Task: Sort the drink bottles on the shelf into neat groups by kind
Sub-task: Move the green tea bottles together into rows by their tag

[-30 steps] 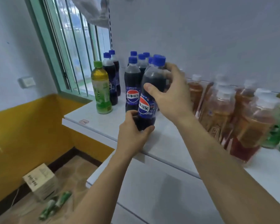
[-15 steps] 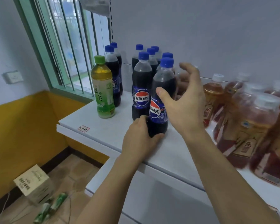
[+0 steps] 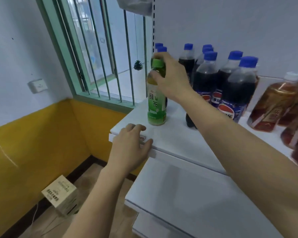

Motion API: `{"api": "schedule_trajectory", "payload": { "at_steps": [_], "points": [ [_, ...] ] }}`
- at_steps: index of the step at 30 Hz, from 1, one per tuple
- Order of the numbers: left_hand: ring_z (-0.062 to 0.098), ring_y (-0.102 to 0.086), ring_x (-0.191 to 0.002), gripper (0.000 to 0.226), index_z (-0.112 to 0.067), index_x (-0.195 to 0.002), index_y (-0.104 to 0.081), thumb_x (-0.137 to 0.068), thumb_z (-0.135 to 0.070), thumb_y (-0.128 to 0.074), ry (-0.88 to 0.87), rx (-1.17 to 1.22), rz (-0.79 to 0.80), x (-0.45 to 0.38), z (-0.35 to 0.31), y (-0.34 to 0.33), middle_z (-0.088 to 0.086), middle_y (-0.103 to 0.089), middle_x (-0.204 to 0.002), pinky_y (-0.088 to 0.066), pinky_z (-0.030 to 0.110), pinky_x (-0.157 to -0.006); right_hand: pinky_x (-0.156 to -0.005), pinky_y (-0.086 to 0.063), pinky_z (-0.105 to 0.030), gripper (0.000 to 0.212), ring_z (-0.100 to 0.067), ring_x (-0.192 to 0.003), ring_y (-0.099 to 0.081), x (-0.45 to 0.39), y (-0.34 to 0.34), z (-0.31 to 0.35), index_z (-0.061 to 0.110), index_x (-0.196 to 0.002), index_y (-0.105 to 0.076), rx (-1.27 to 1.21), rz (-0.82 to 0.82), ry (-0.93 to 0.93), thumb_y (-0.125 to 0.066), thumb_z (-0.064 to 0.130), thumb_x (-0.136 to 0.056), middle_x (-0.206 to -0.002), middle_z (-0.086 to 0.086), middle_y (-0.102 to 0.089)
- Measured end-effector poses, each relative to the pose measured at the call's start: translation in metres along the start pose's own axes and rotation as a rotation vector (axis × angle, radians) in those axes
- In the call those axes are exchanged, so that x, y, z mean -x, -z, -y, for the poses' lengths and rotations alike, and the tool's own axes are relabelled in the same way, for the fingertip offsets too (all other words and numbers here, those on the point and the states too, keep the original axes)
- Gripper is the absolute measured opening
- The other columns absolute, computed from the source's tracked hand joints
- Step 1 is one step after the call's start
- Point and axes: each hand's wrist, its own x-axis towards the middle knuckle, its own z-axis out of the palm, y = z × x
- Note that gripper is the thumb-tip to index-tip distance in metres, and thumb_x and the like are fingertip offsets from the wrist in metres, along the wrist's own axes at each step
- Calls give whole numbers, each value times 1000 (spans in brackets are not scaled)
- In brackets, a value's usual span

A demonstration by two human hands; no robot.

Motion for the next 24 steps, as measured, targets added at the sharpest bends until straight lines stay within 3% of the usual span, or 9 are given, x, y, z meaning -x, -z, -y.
{"api": "schedule_trajectory", "payload": {
  "at_steps": [4,7,12,14,16,18,22,24],
  "points": [
    [16,-53,-131,85,-29,-152,-37,-82,-54,-77,28,210,-30,-10,6,-17,-4,-49,-152,-50,40,-104,-97,-56,-37,34,-13,-108,-59,30,5,3,24,-122,-51,-120,-212,-11,-70,16,-94,-121,4,-59],
    [19,-43,-140,103,-29,-157,-24,-76,-48,-84,-23,339,-18,-27,-10,-30,-3,-41,-158,-36,34,-111,-88,-58,-28,32,-8,-99,-61,70,9,12,25,-112,-51,-128,-359,-4,-74,16,-91,-110,9,-60],
    [4,-49,-120,82,-33,-141,-43,-72,-36,-88,-142,486,-172,-28,-36,-38,-9,-57,-133,-47,29,-100,-85,-53,-14,33,-8,-105,-62,151,35,7,14,-121,-58,-240,-675,-37,-71,7,-92,-111,6,-63],
    [-1,-45,-120,73,-32,-137,-48,-74,-33,-86,-240,576,-188,-13,-48,-38,-8,-54,-133,-48,29,-102,-86,-55,-19,30,-11,-106,-64,178,57,0,15,-120,-61,-324,-785,-112,-69,5,-93,-113,2,-65],
    [4,-46,-130,73,-29,-141,-47,-78,-28,-85,-297,718,-150,7,-68,-39,-7,-48,-141,-50,39,-105,-90,-59,-37,26,-15,-106,-67,203,82,-5,22,-117,-63,-387,-888,-190,-67,8,-95,-113,0,-68],
    [11,-50,-134,78,-33,-147,-40,-81,-29,-81,-281,939,-53,28,-98,-35,-15,-46,-146,-54,41,-103,-89,-59,-51,24,-18,-107,-68,227,108,-8,28,-114,-64,-429,-978,-227,-66,12,-97,-114,-3,-70],
    [15,-64,-120,89,-31,-152,-36,-75,-24,-79,-268,1289,32,66,-163,-33,-15,-60,-135,-58,24,-88,-69,-61,-42,19,-14,-96,-70,276,165,-10,26,-115,-64,-449,-1094,-178,-64,19,-97,-104,2,-72],
    [13,-67,-115,90,-25,-153,-37,-73,-22,-79,-264,1366,37,81,-196,-36,-11,-66,-129,-57,21,-88,-69,-60,-38,18,-9,-92,-70,303,193,-15,28,-111,-64,-483,-1134,-189,-64,20,-95,-97,8,-73]
  ]
}}
